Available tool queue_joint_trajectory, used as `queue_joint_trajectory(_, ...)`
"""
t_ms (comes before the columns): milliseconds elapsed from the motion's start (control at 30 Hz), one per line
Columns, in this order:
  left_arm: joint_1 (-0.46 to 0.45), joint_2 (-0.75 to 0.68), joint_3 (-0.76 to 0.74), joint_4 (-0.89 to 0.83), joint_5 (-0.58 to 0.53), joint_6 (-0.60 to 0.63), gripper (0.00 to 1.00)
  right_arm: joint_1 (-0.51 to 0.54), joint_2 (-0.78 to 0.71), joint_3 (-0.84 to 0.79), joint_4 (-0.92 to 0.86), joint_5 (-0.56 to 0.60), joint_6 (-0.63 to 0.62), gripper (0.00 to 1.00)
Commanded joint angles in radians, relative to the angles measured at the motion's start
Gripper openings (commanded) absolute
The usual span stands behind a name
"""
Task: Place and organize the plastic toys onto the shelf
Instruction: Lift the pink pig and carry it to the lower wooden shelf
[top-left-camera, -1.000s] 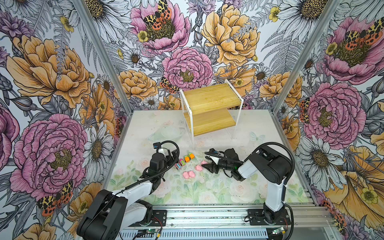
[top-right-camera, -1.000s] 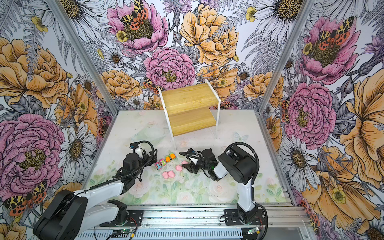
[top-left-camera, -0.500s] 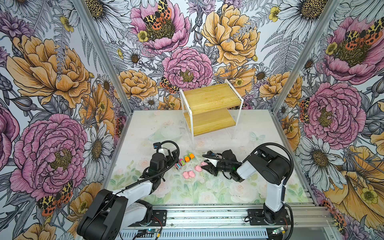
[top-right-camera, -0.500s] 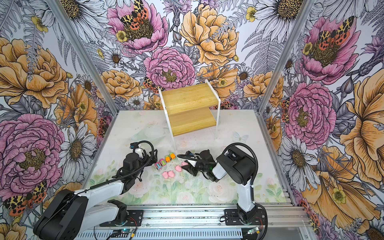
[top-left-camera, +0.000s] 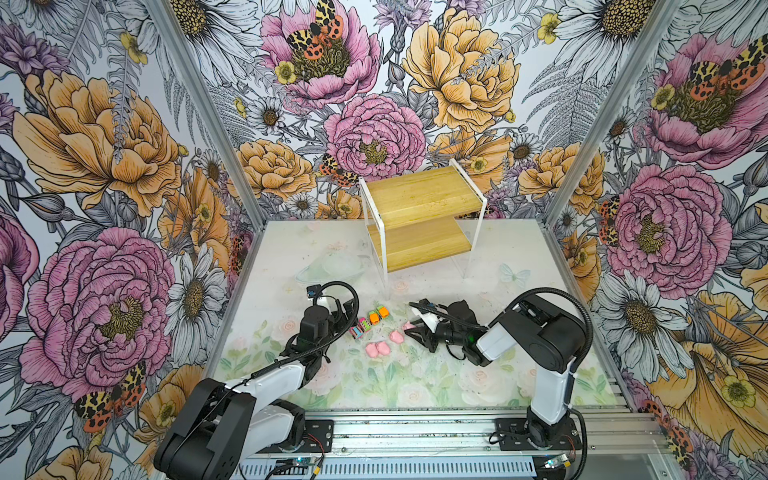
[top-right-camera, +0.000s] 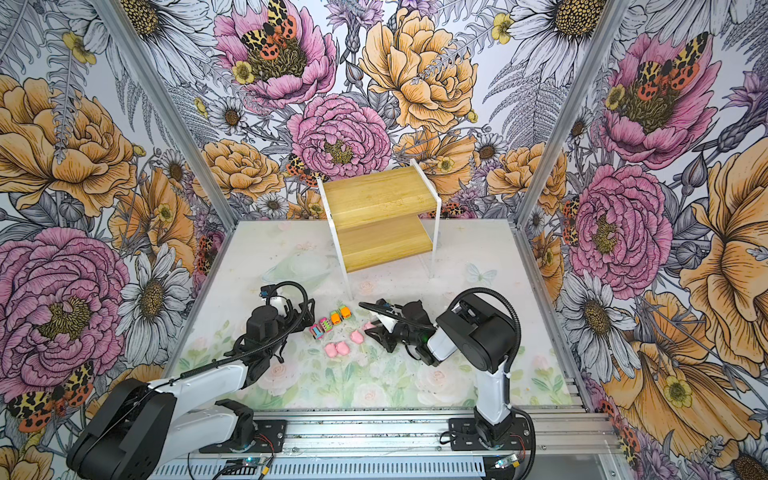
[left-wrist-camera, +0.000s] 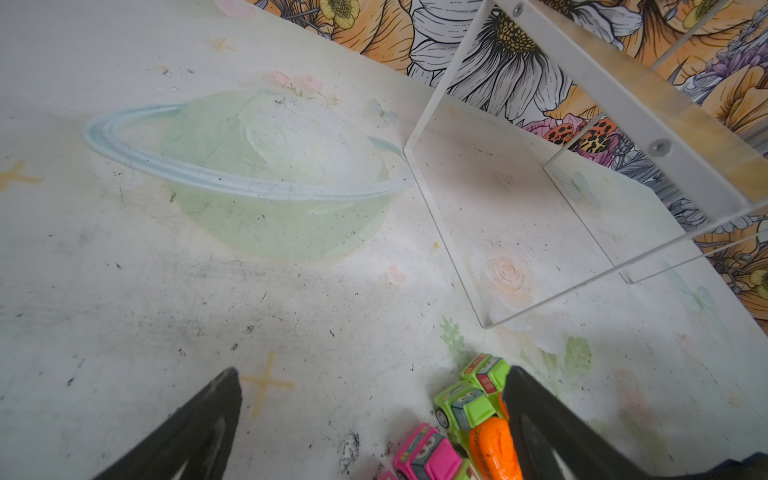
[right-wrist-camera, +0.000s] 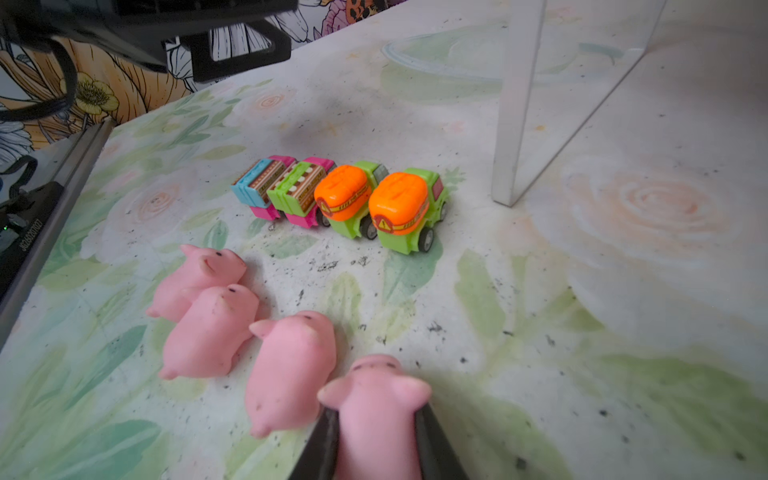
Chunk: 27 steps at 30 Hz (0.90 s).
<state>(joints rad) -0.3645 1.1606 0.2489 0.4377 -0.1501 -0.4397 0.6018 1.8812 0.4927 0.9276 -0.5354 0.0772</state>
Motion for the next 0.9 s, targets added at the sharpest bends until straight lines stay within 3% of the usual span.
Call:
queue_joint_trajectory(0, -0.005, -0.005, -0.005, 0.010, -0.016, -0.002, 0.99, -0.045, -0.121, -0.030, 0.086, 0.054, 0.090, 0.27)
queue_joint_trajectory(167, -0.007, -0.019, 0.007, -0.014, -0.012, 0.000, 0.99, -0.144, -0.309, -0.041, 0.005, 0.135, 0.132, 0.27)
queue_joint_trajectory(367, -0.004, -0.058, 0.065, -0.122, -0.018, 0.044, 0.99, -0.228, -0.469, 0.101, -0.274, 0.321, 0.120, 0.27)
queue_joint_trajectory(567, 0.008, -0.090, 0.081, -0.157, -0.021, 0.084, 0.99, -0.261, -0.430, 0.295, -0.446, 0.422, 0.088, 0.28)
queue_joint_trajectory(867, 0.046, -0.101, 0.052, -0.137, 0.001, 0.088, 0.99, -0.270, -0.291, 0.451, -0.486, 0.520, 0.128, 0.27)
